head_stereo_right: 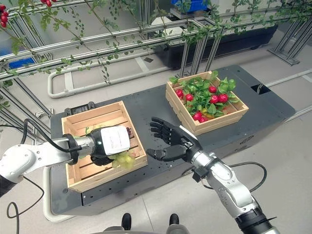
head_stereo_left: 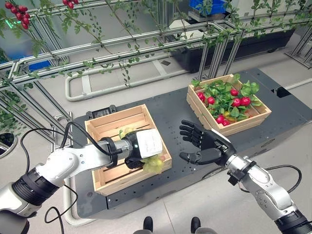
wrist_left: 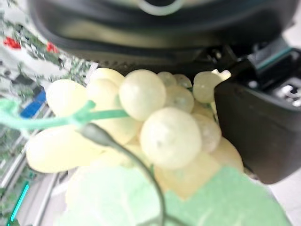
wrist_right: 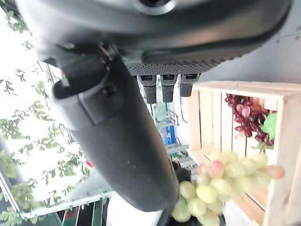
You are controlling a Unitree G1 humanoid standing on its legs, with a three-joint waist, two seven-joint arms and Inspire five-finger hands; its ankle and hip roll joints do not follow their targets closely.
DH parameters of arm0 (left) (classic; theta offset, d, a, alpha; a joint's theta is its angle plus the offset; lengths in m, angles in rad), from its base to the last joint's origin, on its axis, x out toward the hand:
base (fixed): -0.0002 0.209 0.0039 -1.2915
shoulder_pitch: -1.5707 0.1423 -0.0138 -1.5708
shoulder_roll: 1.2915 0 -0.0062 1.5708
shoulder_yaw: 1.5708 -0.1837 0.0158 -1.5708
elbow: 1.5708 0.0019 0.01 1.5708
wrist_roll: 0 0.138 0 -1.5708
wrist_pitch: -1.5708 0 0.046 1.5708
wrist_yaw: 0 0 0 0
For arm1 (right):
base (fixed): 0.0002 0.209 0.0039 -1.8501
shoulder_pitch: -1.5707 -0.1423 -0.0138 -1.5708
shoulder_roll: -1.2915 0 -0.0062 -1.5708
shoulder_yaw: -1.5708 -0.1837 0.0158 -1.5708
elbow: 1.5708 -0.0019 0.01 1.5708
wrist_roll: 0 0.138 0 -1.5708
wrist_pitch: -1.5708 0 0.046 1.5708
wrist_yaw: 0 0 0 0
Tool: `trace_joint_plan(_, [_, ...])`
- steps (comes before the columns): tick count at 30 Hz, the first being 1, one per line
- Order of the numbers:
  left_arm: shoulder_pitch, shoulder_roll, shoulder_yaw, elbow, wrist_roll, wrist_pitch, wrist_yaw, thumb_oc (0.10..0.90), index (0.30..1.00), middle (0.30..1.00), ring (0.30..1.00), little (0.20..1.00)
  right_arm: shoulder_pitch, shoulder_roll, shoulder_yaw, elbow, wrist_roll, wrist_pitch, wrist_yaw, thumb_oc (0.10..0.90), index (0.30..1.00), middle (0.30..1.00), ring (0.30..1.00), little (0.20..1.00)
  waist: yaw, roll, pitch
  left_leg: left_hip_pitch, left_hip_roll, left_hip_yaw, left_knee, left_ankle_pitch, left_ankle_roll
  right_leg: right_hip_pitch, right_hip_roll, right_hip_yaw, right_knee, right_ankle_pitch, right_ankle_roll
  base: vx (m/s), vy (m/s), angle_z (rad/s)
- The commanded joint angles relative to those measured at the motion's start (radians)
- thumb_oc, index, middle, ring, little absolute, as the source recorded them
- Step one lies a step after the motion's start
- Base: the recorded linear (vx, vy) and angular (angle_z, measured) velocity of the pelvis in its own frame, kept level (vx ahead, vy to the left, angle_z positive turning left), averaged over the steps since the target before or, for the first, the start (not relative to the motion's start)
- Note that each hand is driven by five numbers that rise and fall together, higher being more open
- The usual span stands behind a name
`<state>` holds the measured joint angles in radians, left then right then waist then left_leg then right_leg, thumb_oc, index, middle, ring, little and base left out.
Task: Pick up the fruits from the basket on one side to the basket on the other side
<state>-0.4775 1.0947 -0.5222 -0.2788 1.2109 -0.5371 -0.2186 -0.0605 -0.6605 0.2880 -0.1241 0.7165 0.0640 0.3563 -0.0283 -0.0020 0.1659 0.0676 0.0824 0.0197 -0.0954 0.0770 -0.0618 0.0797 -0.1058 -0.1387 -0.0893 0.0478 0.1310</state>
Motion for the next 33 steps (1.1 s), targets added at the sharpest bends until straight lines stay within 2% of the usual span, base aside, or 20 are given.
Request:
trace_joint_plan(1, [-0.068, 0.000, 0.157, -0.036, 0.022, 0.078, 0.123, 0.400, 0.300, 0.300, 0.300, 0.300, -0.079, -0.046, 0.004, -0.102, 0.070, -0.042, 0.128, 0.800, 0.900, 0.900, 0.900, 0.900, 0.013, -0.012, -0.105, 0.075, -0.013, 0.083, 0.008, -0.121, -0.002, 0.004, -0.021, -0.009, 0.002, -0.011, 0.034, 0.00, 0.000, 0.00])
trace_joint_plan(11, [0.005, 0.024, 0.252, -0.051, 0.058, 0.100, 0.259, 0.400, 0.300, 0.300, 0.300, 0.300, -0.084, -0.084, -0.010, -0.117, 0.089, -0.016, 0.215, 0.800, 0.900, 0.900, 0.900, 0.900, 0.024, -0.024, -0.109, 0.077, -0.010, 0.079, 0.008, -0.120, -0.004, 0.009, -0.019, -0.015, 0.002, -0.012, 0.031, 0.00, 0.000, 0.00])
trace_joint_plan(17, [0.019, -0.018, 0.287, -0.077, 0.109, 0.106, 0.318, 0.400, 0.300, 0.300, 0.300, 0.300, -0.081, -0.042, 0.016, -0.119, 0.080, -0.003, 0.225, 0.800, 0.900, 0.900, 0.900, 0.900, 0.029, -0.025, -0.114, 0.079, -0.009, 0.074, 0.008, -0.121, -0.004, 0.012, -0.019, -0.016, 0.002, -0.013, 0.030, 0.00, 0.000, 0.00])
trace_joint_plan(24, [0.008, -0.087, 0.264, -0.084, 0.109, 0.058, 0.283, 0.400, 0.300, 0.300, 0.300, 0.300, -0.095, 0.040, 0.060, -0.110, 0.057, -0.044, 0.137, 0.800, 0.900, 0.900, 0.900, 0.900, 0.031, -0.021, -0.118, 0.080, -0.010, 0.065, 0.008, -0.124, -0.003, 0.013, -0.020, -0.012, 0.002, -0.016, 0.030, 0.00, 0.000, 0.00])
trace_joint_plan(29, [0.009, -0.111, 0.252, -0.076, 0.088, 0.019, 0.258, 0.400, 0.300, 0.300, 0.300, 0.300, -0.108, 0.060, 0.061, -0.121, 0.031, -0.070, 0.068, 0.800, 0.900, 0.900, 0.900, 0.900, 0.029, -0.018, -0.118, 0.081, -0.010, 0.067, 0.008, -0.124, -0.001, 0.014, -0.021, -0.007, 0.002, -0.017, 0.030, 0.00, 0.003, -0.01])
trace_joint_plan(33, [0.001, -0.128, 0.245, -0.076, 0.080, 0.006, 0.246, 0.400, 0.300, 0.300, 0.300, 0.300, -0.119, 0.075, 0.059, -0.123, 0.036, -0.063, 0.049, 0.800, 0.900, 0.900, 0.900, 0.900, 0.029, -0.018, -0.119, 0.080, -0.010, 0.068, 0.008, -0.126, 0.001, 0.013, -0.021, -0.004, 0.002, -0.019, 0.031, 0.00, 0.000, 0.00])
